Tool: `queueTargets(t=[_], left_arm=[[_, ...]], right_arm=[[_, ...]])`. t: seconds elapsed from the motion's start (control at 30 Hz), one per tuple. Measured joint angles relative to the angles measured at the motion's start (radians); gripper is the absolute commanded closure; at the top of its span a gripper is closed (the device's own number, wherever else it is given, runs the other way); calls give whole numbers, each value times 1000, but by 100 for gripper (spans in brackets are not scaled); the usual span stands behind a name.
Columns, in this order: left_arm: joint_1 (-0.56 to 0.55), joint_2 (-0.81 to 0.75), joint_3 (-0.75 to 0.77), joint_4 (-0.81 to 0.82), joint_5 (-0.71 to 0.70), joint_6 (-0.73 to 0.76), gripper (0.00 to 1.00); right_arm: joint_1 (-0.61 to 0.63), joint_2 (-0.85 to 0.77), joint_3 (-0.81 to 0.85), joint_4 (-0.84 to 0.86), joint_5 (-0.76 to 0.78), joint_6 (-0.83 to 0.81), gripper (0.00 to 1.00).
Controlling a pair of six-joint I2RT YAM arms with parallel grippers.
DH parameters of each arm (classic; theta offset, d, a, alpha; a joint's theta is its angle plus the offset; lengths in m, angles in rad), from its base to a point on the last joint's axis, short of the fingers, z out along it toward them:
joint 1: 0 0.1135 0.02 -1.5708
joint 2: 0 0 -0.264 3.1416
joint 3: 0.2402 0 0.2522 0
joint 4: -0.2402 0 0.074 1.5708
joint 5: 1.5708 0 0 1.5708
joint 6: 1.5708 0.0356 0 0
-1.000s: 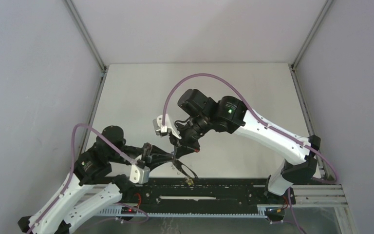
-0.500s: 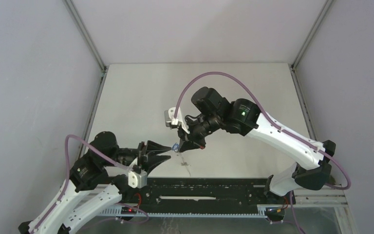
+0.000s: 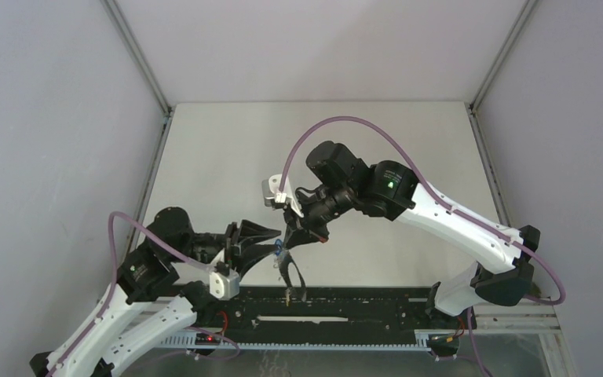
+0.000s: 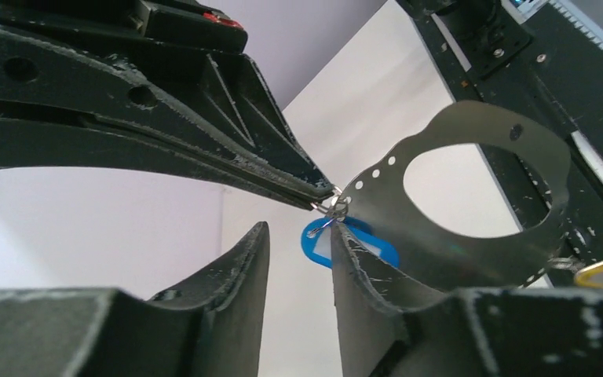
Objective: Put the keys on the keyring
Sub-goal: Adjust the key on the keyring.
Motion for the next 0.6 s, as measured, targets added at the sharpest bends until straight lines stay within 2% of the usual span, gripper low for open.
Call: queueTargets(t=[0.27, 0.33, 0.5, 0.53, 0.6], left_arm=[[0, 27, 0, -64, 32, 23, 84], [0, 30, 0, -83, 32, 30, 85], [0, 30, 0, -110, 25, 44, 84], [0, 29, 0, -114, 22, 44, 80], [0, 27, 0, -119, 19, 44, 66]], right_arm=[[-4, 0, -6, 40, 10, 21, 100], [-9, 0, -10, 51, 15, 29, 100], [-17, -5, -35, 75, 20, 45, 100], [-19, -9, -44, 82, 22, 48, 100], [-22, -18, -59, 95, 26, 55, 100]])
